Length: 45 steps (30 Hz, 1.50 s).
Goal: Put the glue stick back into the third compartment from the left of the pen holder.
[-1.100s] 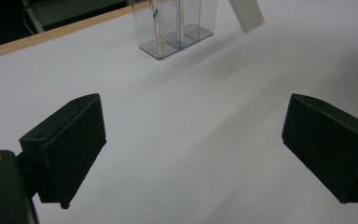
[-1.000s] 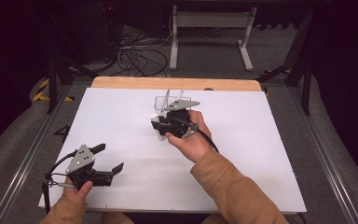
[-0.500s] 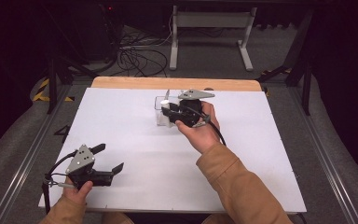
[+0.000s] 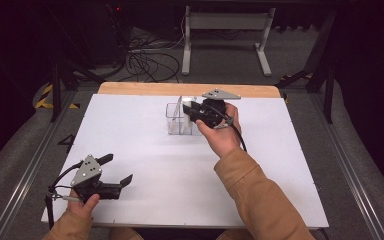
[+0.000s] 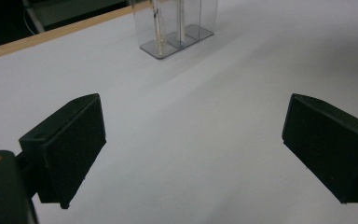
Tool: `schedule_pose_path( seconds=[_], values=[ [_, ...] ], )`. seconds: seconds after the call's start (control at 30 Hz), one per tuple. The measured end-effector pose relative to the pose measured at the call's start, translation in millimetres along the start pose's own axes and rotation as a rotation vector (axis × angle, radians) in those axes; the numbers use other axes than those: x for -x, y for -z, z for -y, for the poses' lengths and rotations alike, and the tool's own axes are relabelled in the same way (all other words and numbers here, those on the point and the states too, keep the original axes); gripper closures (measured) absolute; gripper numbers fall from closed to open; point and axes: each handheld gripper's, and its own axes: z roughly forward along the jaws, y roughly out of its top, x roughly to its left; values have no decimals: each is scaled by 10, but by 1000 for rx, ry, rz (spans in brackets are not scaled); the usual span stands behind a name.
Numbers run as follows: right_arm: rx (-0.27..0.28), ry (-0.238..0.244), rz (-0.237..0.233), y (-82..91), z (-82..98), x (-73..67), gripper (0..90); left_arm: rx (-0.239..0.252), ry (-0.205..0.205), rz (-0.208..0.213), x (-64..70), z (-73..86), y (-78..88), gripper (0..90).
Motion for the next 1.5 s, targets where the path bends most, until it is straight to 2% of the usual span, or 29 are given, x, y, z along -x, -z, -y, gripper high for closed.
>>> schedule_pose_path(
  seconds=[0.47,0.67,1.3,1.33,1.37,1.4,1.43,1.5],
  values=[
    [59,-55,76,-39,-10,249,675,0,2,0,1,1,-2,68],
    [63,-78,106,-60,5,343,676,-1,-1,0,0,-1,-2,68],
    [71,-119,161,-145,45,445,674,-1,-1,5,-3,3,-7,68],
    [70,-120,163,-151,49,450,670,-2,-1,5,-2,2,-6,67],
    [68,-127,165,-157,55,456,625,-2,-2,5,-2,2,-6,67],
    [77,-133,171,-164,59,465,522,-1,-1,5,-2,2,-5,67],
    [91,-134,181,-169,62,476,464,0,-1,4,-3,2,-4,67],
    [82,-132,187,-150,65,500,492,1,5,4,-3,2,-5,67]
  ],
)
